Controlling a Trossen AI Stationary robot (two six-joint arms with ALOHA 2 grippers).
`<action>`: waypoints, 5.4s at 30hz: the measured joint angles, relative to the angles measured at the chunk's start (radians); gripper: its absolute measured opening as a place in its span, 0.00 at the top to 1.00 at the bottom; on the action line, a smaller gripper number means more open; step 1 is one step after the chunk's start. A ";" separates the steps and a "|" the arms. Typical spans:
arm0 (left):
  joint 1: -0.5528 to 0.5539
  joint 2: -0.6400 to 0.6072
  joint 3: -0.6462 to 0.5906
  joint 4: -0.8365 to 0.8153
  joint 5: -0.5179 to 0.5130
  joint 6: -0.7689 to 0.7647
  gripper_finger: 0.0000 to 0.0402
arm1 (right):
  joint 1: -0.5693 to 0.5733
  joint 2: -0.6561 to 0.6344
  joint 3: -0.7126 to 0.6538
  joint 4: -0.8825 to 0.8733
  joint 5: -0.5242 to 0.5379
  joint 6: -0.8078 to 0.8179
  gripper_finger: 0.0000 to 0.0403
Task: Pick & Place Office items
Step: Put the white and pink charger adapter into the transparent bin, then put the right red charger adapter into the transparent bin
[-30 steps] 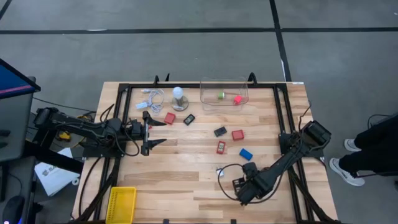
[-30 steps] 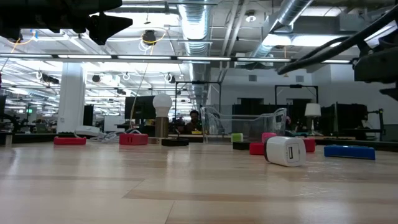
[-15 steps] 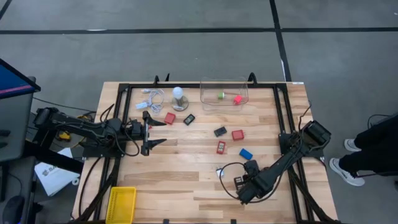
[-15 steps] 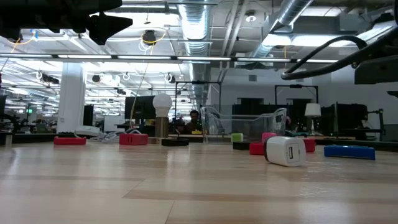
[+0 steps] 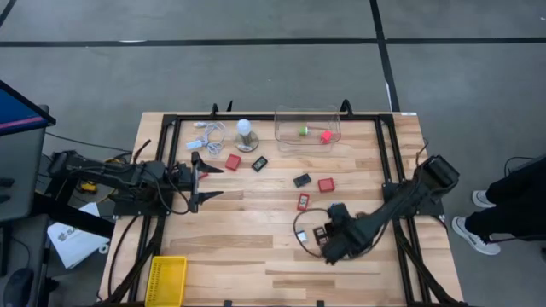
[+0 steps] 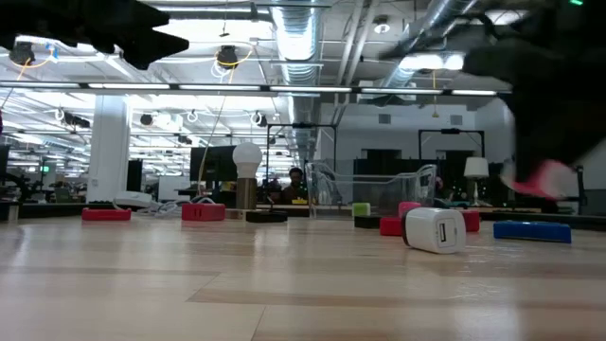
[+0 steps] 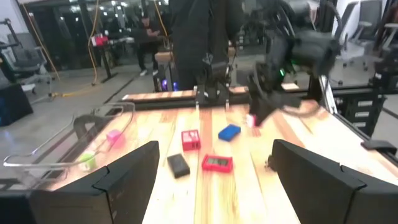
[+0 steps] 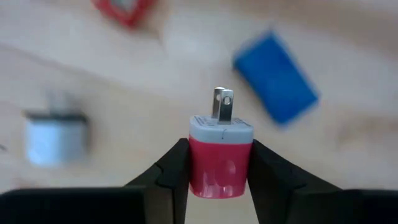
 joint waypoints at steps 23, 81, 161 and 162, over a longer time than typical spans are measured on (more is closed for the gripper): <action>0.000 -0.063 0.000 -0.108 -0.019 0.000 0.23 | -0.979 -0.178 0.001 0.548 -0.098 -1.241 0.71; 0.000 -0.044 -0.001 -0.192 -0.005 -0.051 0.23 | -0.426 -0.151 0.123 0.093 0.019 -0.900 0.53; -0.001 -0.036 -0.001 -0.154 0.016 -0.077 0.23 | -0.795 0.063 -0.109 0.162 -0.368 -1.805 0.34; -0.001 -0.036 -0.001 -0.154 0.016 -0.077 0.23 | -0.797 0.063 -0.110 0.165 -0.385 -1.795 0.38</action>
